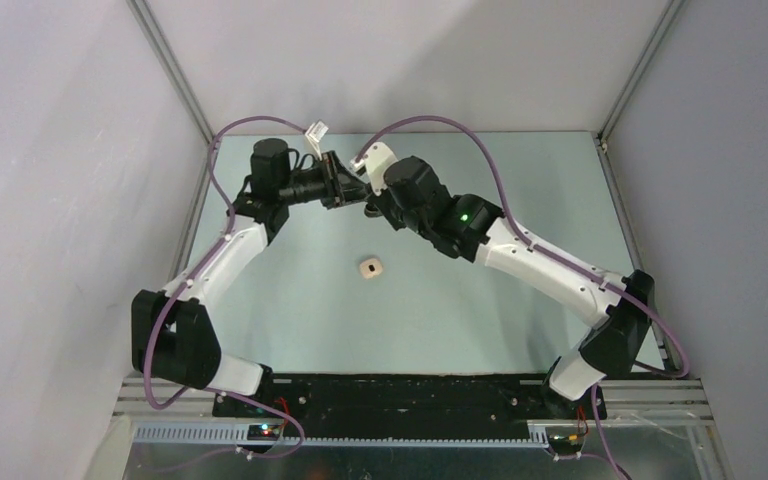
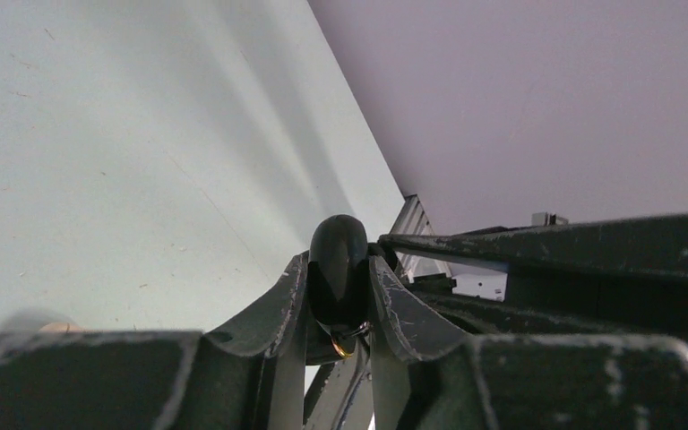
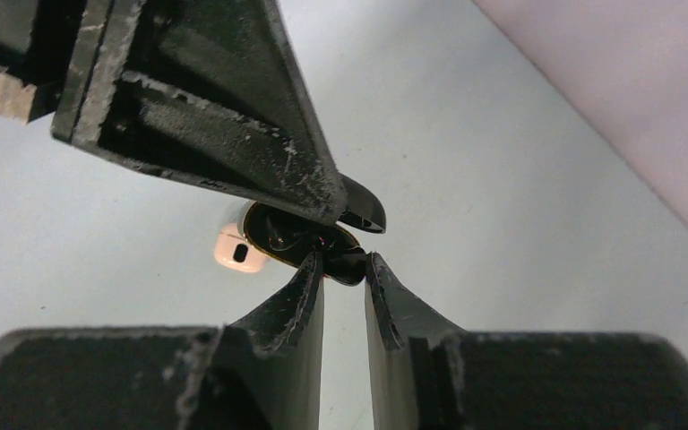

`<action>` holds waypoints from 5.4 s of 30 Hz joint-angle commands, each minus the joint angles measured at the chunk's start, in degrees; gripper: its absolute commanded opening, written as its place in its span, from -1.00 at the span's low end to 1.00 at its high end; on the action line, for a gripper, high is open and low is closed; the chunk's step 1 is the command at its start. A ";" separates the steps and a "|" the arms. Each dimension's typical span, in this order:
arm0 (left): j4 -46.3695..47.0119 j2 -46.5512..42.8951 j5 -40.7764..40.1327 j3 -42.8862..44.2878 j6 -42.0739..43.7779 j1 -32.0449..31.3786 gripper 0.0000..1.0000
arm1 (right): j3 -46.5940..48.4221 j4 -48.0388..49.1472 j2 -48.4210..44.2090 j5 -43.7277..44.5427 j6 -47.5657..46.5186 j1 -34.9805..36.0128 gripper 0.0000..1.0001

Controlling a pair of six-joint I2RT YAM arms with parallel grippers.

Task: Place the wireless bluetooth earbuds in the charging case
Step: Adjust the earbud with the charging case, then place the charging case at the center of the board, then close the charging case at the center of the board, then reset both arms

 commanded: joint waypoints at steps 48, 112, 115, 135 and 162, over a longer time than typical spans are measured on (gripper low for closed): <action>12.96 1.45 23.23 -2.62 3.24 -1.56 -1.00 | -0.70 -5.35 -4.22 -57.72 -15.94 -18.07 0.25; 13.13 37.96 13.86 7.84 14.17 -10.05 -1.00 | -16.13 -1.58 -17.46 -64.94 3.25 -37.37 0.33; 12.95 38.82 10.96 7.02 16.26 -10.20 -1.00 | -16.17 -2.46 -17.57 -64.14 2.91 -37.72 0.33; 0.78 35.28 -1.68 8.70 36.25 -9.04 -0.60 | -16.09 -2.37 -15.24 -62.89 1.28 -38.33 0.31; -12.35 -4.18 -32.30 10.12 38.85 0.25 0.99 | -13.98 1.28 -17.80 -11.61 8.43 -37.44 0.99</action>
